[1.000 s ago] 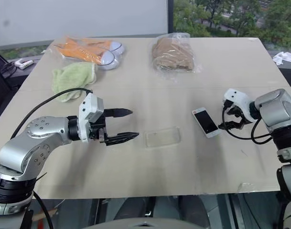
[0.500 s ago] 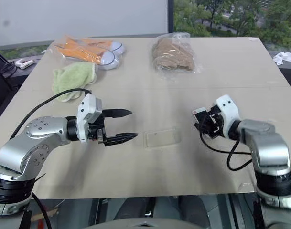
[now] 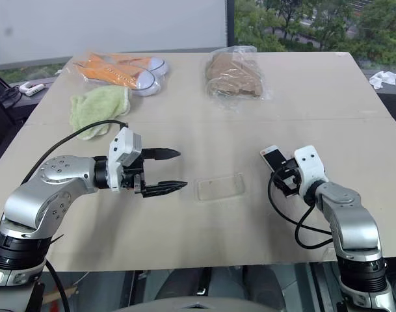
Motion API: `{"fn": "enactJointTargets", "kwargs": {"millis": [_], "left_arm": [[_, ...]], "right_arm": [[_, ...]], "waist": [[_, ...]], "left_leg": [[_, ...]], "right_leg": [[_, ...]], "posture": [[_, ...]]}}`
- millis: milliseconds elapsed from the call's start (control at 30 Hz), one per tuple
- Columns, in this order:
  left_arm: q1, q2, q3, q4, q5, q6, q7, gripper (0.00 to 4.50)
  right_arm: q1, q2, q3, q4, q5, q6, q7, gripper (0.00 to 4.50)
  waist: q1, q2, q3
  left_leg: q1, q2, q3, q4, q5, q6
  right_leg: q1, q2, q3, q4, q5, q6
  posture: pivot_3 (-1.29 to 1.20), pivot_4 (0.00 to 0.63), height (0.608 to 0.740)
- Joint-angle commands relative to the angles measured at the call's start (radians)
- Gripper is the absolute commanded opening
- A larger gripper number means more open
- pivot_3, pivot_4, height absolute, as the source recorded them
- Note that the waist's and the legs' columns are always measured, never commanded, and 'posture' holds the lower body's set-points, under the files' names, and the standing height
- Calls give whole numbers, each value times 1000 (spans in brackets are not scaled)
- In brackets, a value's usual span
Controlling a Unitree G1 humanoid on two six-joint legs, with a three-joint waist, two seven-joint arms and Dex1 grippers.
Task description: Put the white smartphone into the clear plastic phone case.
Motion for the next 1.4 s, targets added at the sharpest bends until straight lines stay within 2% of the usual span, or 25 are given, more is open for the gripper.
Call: {"fn": "enactJointTargets", "kwargs": {"millis": [33, 100, 200, 233, 267, 533, 667, 800, 967, 1033, 1167, 1400], "left_arm": [[-3, 7, 9, -19, 4, -23, -4, 4453], [-2, 7, 12, -20, 5, -23, -4, 4453], [6, 10, 20, -22, 4, -24, -6, 4500], [8, 11, 20, -23, 5, -24, -7, 4500], [9, 11, 20, -24, 4, -23, -8, 4500], [6, 15, 14, -17, 13, -32, -18, 4500], [13, 25, 20, -8, 17, -47, -30, 4500], [41, 68, 40, 11, 23, -69, -74, 4500], [66, 113, 61, 88, 49, -125, -122, 4500], [59, 118, 66, 121, 59, -148, -133, 4500], [41, 120, 76, 158, 88, -203, -138, 4500], [38, 106, 73, 132, 91, -200, -108, 4500]], "right_arm": [[52, -24, 56, 38, 46, 26, 38, 4500], [59, -47, 73, 42, 54, 13, 51, 4500], [65, -68, 84, 45, 79, 40, 59, 3707], [65, -78, 92, 50, 84, 41, 62, 3194], [65, -84, 97, 54, 87, 38, 62, 2922], [56, -88, 95, 60, 113, 25, 52, 2914], [5, -133, 114, 18, 146, -67, 135, 2913], [-106, -179, 112, -3, 200, -130, 234, 2913], [-255, -300, 247, 45, 216, -213, 435, 2913], [-341, -321, 320, 124, 181, -289, 505, 2913], [-524, -357, 498, 378, 5, -605, 682, 2913], [-645, -358, 562, 664, -147, -1053, 804, 2913]], "waist": [[-1, -1, -1], [0, -2, -2], [1, -2, -3], [1, -3, -3], [2, -3, -3], [3, -5, -5], [0, -5, -5], [-16, -2, -3], [-20, 1, -1], [-19, 0, -1], [-17, 1, 0], [-17, 1, 0]], "left_leg": [[0, 0, 0, 0, 0, 0], [0, 0, 0, 0, 0, 0], [0, 0, 0, 0, 0, 0], [0, 0, 0, 0, 0, 0], [0, 0, 0, 0, 0, 0], [1, 0, -1, 0, 0, 0], [1, 0, -1, 0, 0, 0], [1, 1, 1, 0, 0, 0], [1, 1, 1, 0, 0, 0], [0, 1, 0, 0, 0, 0], [-2, 1, 0, 0, 0, 0], [-4, 0, 0, -1, 0, 0]], "right_leg": [[0, 0, 0, 0, 0, 0], [0, 0, 0, 0, 0, 0], [1, 0, 0, 0, 0, 0], [1, 0, 0, 0, 0, 0], [1, 0, -1, 0, 0, 0], [2, 0, -1, -1, 0, 0], [2, 0, -1, -1, 0, 0], [1, 1, 1, 0, 0, 0], [0, 1, 1, -1, 0, 0], [0, 0, 0, -2, 0, 0], [0, 0, -1, -4, 0, 0], [-2, 0, -2, -4, 0, 0]], "posture": [[0, 150, 740], [0, 150, 740], [0, 150, 740], [0, 150, 740], [0, 150, 740], [0, 150, 740], [0, 150, 740], [0, 150, 740], [0, 150, 740], [0, 150, 740], [0, 150, 740], [0, 150, 740]]}}
